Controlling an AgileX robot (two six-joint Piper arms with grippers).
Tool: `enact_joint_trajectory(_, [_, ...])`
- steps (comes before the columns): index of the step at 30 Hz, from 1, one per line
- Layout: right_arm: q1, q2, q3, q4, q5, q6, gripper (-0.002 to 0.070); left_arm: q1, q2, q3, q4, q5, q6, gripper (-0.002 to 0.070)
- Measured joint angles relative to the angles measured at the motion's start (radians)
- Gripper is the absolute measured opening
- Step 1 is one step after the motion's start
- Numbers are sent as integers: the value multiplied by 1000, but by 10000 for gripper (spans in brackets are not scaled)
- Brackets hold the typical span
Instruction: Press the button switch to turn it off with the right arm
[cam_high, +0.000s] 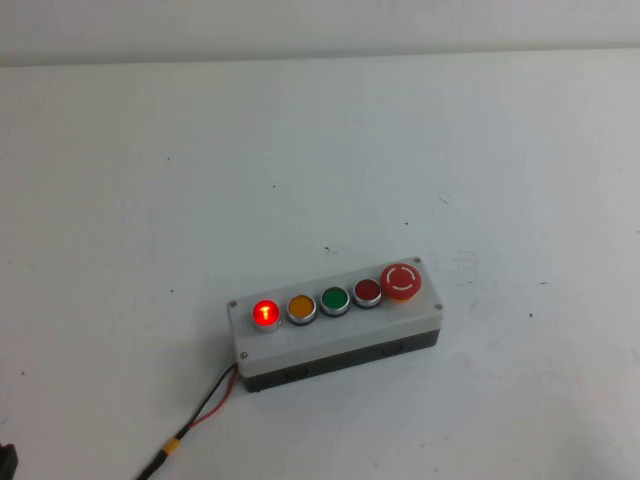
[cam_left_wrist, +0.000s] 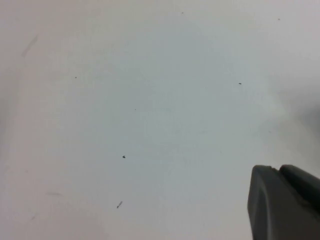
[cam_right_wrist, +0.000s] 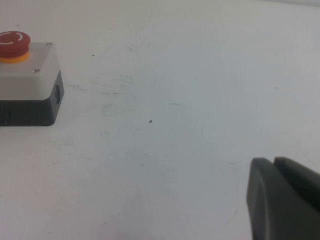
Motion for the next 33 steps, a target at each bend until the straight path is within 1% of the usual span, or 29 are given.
enact_joint_trajectory(24, [0,0,0,3,0,0,-16,0,0,0,0,0,0,-2])
enact_joint_trajectory(29, [0,0,0,67,-2,0,-16,0,0,0,0,0,0,-2])
enact_joint_trajectory(33, [0,0,0,202,-24,0,-16,0,0,0,0,0,0,-2])
